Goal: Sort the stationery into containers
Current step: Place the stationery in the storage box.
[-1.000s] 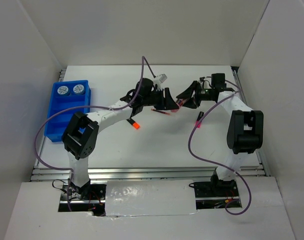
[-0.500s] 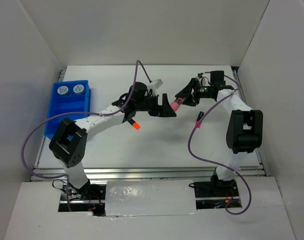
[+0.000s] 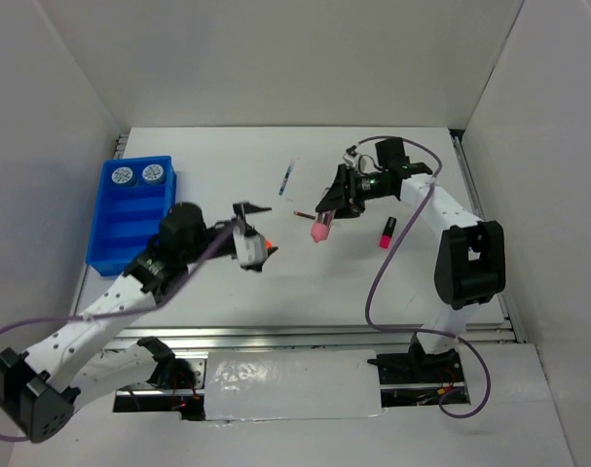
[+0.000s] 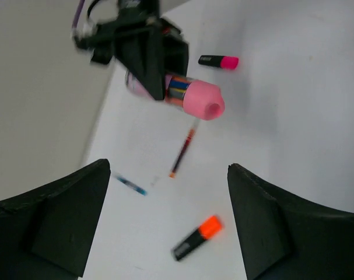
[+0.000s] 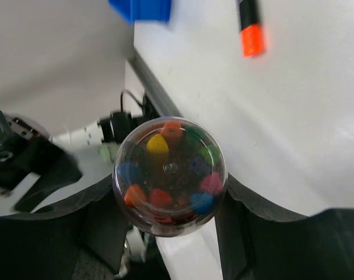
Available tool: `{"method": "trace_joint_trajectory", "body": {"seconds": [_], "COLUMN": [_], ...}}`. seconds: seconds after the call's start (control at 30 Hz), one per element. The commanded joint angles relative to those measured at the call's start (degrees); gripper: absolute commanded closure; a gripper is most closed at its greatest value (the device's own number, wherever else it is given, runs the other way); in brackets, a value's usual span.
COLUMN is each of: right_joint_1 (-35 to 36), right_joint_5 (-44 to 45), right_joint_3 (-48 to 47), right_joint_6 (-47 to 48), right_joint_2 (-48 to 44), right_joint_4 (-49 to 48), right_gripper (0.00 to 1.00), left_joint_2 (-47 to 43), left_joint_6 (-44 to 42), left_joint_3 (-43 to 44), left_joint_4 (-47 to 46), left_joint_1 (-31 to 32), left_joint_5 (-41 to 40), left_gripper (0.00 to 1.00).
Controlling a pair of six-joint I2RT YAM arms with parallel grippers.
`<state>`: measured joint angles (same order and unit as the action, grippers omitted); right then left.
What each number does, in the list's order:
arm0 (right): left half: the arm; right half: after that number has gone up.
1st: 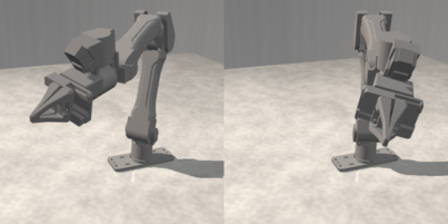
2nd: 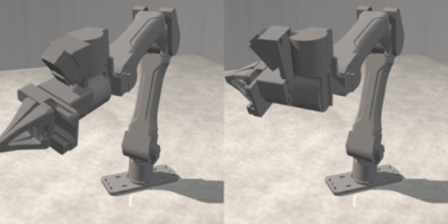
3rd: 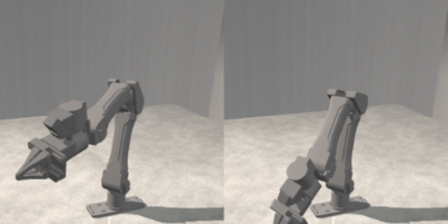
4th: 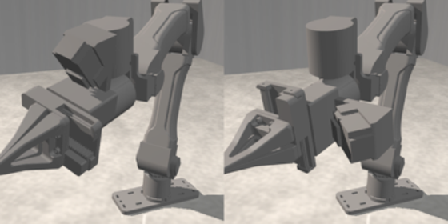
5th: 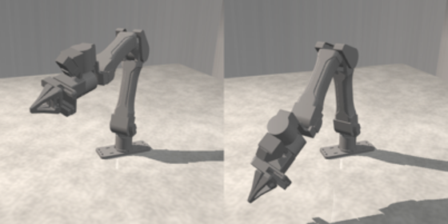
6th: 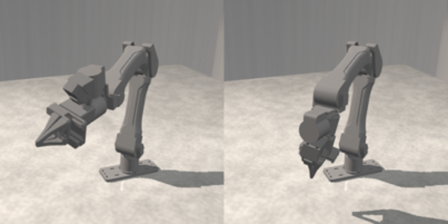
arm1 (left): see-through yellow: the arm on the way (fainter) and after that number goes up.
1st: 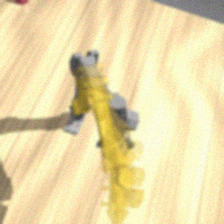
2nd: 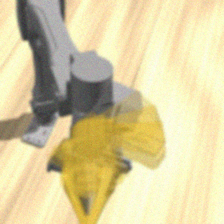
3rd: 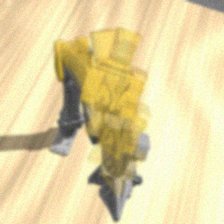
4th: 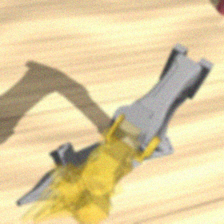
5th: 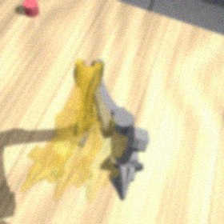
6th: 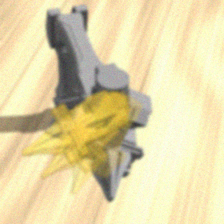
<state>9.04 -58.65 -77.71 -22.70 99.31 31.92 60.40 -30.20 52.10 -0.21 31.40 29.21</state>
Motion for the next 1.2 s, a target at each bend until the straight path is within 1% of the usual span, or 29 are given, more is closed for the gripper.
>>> {"method": "trace_joint_trajectory", "body": {"seconds": [0.0, 0.07, 0.1, 0.13, 0.17, 0.2, 0.3, 0.37, 0.43, 0.47, 0.57, 0.7, 0.73, 0.77, 0.87, 1.0, 1.07, 1.17], "right_joint_1": [5.3, 8.3, 9.2, 10.2, 12.2, 13.4, 16.9, 18.2, 18.8, 19.3, 20.2, 21.6, 21.9, 22.3, 23.6, 24.9, 25.2, 25.8], "right_joint_5": [-3.3, -4.3, -4.5, -4.6, -5.3, -5.5, -5.7, -6.2, -6.6, -6.6, -6.9, -5.7, -4.9, -4.2, -2.3, -0.3, 0.5, 2.2], "right_joint_3": [-4.5, -4.7, -5.1, -5.7, -6.8, -7.4, -9.1, -9.5, -10.2, -10.5, -11.9, -12.7, -13.1, -13.3, -14.6, -15.2, -15.4, -15.6], "right_joint_6": [8.6, 10.5, 11.0, 13.1, 14.3, 17.0, 20.1, 20.2, 20.1, 20.3, 21.5, 22.1, 22.0, 23.8, 24.7, 24.2, 23.9, 23.4], "right_joint_2": [-0.2, 0.3, 0.9, 1.5, 2.5, 3.3, 6.2, 7.5, 8.7, 9.0, 9.9, 10.1, 10.3, 10.5, 11.1, 11.5, 11.7, 11.8], "right_joint_4": [9.4, 11.1, 11.6, 13.8, 15.3, 17.1, 22.8, 23.3, 23.6, 24.0, 25.4, 27.0, 27.3, 27.6, 29.5, 29.4, 29.4, 29.3], "right_gripper": [1.00, 1.00, 1.00, 1.00, 1.00, 1.00, 1.00, 1.00, 1.00, 1.00, 1.00, 1.00, 1.00, 1.00, 1.00, 1.00, 1.00, 1.00], "left_joint_2": [-5.3, -8.3, -9.0, -9.7, -9.6, -9.1, -7.9, -7.8, -7.5, -7.4, -7.0, -5.4, -5.1, -4.7, -3.2, -1.3, 0.0, 1.2], "left_joint_6": [-42.1, -48.3, -55.3, -58.5, -62.0, -67.3, -75.0, -79.4, -81.2, -83.3, -86.2, -90.0, -90.6, -91.7, -93.6, -95.3, -95.9, -96.0], "left_joint_3": [-12.1, -14.6, -17.0, -18.1, -18.5, -18.0, -15.7, -16.2, -16.5, -16.4, -15.5, -12.5, -11.8, -10.6, -8.8, -6.9, -5.4, -4.5], "left_joint_4": [-3.9, -4.7, -5.1, -5.5, -3.8, -2.4, 3.2, 2.4, 1.9, 2.3, 5.1, 13.0, 16.3, 17.9, 22.3, 25.8, 28.6, 29.5], "left_joint_1": [3.1, 4.5, 4.9, 5.8, 6.0, 6.0, 6.1, 6.3, 6.5, 6.8, 7.4, 8.7, 8.9, 9.4, 10.5, 12.4, 13.8, 15.2], "left_joint_5": [1.2, 4.5, 5.4, 5.8, 6.7, 7.3, 9.2, 10.4, 11.1, 11.3, 11.9, 12.0, 11.8, 11.9, 11.1, 8.9, 6.6, 3.8], "left_gripper": [0.07, 0.09, 0.09, 0.09, 0.09, 0.09, 0.09, 0.09, 0.09, 0.09, 0.09, 0.10, 0.11, 0.11, 0.12, 0.14, 0.15, 0.17]}}
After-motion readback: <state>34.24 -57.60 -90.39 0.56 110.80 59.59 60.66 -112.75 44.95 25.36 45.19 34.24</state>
